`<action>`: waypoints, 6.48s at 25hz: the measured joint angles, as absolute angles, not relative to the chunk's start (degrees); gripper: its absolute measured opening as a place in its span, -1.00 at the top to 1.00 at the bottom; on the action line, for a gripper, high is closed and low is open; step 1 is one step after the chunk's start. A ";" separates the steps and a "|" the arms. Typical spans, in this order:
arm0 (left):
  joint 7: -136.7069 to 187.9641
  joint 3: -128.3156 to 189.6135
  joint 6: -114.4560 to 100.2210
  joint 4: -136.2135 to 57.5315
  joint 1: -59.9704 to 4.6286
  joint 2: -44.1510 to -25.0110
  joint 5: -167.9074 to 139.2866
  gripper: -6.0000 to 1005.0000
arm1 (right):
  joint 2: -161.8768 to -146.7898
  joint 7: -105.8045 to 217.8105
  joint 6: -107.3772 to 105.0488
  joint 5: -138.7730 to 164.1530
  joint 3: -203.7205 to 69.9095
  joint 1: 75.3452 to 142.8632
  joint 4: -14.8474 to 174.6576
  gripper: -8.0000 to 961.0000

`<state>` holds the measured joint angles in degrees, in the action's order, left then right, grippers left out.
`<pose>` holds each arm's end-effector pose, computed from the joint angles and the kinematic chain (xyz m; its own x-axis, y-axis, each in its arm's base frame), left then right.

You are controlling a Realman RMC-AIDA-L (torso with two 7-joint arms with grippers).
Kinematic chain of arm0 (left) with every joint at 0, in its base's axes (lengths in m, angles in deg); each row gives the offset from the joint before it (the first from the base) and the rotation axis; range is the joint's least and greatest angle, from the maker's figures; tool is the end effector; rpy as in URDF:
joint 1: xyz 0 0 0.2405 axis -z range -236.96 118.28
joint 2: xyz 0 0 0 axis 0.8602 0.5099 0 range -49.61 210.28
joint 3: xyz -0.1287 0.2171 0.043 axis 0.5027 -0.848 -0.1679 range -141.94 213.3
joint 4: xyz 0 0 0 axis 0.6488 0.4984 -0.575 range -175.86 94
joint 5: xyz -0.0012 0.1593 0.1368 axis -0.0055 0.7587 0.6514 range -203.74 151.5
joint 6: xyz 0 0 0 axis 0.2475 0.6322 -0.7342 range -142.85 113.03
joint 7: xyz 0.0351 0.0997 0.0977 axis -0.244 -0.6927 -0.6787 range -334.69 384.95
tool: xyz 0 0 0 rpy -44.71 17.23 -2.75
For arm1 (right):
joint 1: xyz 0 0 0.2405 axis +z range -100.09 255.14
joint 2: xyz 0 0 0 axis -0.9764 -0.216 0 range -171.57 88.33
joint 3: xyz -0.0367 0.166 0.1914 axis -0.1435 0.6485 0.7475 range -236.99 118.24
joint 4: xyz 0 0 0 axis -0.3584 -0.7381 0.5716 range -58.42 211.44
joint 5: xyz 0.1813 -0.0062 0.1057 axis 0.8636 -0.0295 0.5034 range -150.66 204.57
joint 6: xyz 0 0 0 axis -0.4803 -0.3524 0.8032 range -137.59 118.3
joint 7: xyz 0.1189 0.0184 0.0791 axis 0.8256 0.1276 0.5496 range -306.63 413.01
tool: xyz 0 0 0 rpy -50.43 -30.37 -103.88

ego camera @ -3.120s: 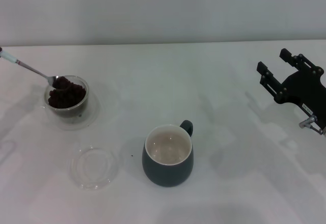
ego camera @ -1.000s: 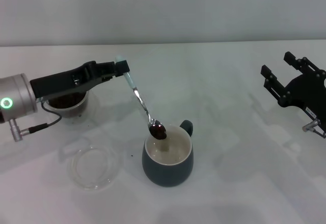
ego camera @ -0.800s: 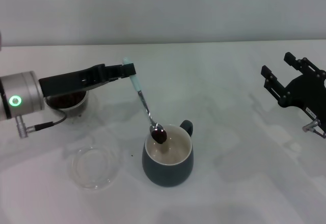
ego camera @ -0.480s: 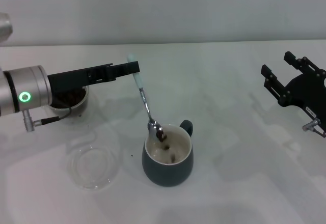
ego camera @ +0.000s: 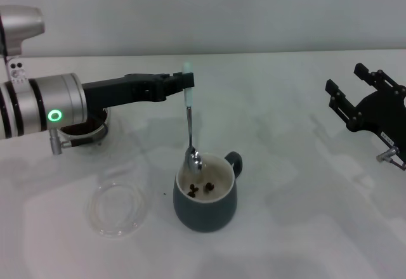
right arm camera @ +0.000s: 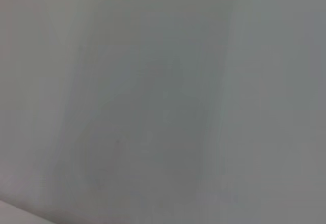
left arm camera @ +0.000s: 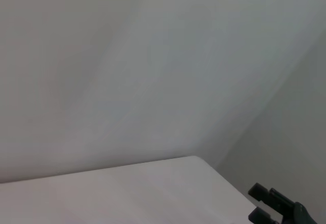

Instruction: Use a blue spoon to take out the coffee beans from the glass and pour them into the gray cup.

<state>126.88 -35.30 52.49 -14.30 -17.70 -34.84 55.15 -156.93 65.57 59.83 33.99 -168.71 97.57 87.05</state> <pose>-0.1877 0.3974 -0.0374 0.5517 0.5985 0.5809 0.7098 -0.7026 0.0498 0.3366 0.3087 -0.0076 0.8092 0.0638 -0.5840 -0.5231 -0.3742 -0.7657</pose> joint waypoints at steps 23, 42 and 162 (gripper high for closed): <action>128.66 -27.15 62.92 -5.46 -29.02 -32.63 48.20 0.74 | -156.84 64.26 59.34 33.88 -168.62 97.66 86.88 -0.32; 128.68 -25.93 56.14 -9.21 -35.45 -32.21 56.10 0.74 | -156.87 64.08 59.42 33.55 -168.86 97.45 87.01 -0.32; 50.33 -24.62 72.16 -35.03 -34.96 -39.56 14.52 0.64 | -155.94 53.20 69.38 33.06 -157.00 100.02 89.81 -0.32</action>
